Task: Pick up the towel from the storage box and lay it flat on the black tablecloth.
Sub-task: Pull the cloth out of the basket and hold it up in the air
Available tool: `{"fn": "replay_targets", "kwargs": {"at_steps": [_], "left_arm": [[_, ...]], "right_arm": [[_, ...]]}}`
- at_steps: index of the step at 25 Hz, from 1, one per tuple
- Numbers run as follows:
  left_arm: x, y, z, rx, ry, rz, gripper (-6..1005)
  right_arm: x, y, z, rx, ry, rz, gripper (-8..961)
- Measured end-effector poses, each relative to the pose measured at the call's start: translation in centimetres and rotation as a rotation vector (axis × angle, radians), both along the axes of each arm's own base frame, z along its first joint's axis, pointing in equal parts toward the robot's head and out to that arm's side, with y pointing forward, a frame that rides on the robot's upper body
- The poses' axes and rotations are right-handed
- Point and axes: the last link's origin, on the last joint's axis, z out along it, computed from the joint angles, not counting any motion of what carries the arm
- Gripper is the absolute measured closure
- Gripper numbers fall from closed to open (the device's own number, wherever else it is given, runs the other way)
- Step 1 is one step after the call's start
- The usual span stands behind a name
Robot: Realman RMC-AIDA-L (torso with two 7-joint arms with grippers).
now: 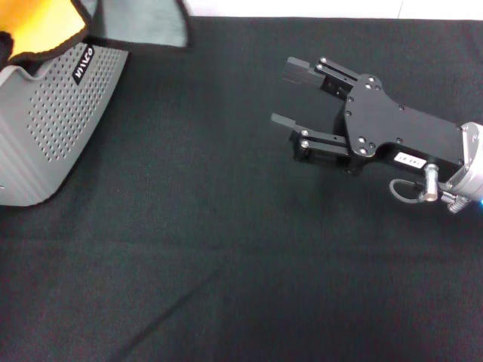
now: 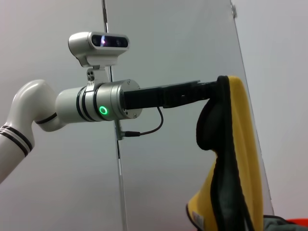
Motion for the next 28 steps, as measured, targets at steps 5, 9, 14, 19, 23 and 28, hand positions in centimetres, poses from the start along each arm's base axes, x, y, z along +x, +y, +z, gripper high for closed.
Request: {"fn": "replay_targets", "kwargs": {"at_steps": [5, 9, 14, 19, 23, 28], "left_arm": [[0.7, -0.1, -1.1, -0.047, 0.016, -0.026, 976], [1.0, -0.2, -1.7, -0.067, 0.019, -0.037, 976], [1.3, -0.2, -2.3, -0.089, 0.023, -0.049, 976], [1.2, -0.3, -2.5, -0.096, 0.024, -0.046, 976], [1.2, -0.3, -2.6, -0.098, 0.023, -0.049, 976], [1.4, -0.3, -2.7, -0.106, 0.026, -0.056, 976]], "right_arm": [[-0.8, 0.5, -0.2, 0.035, 0.002, 0.016, 126], [-2.5, 1.8, -0.5, 0.067, -0.019, 0.031, 126], [-3.6, 2.6, -0.9, 0.087, -0.042, 0.035, 127], [-3.4, 2.7, -0.9, 0.090, -0.047, 0.022, 161], [-3.1, 2.7, -1.0, 0.095, -0.055, 0.013, 228], [-2.5, 2.6, -1.1, 0.099, -0.066, -0.006, 312]]}}
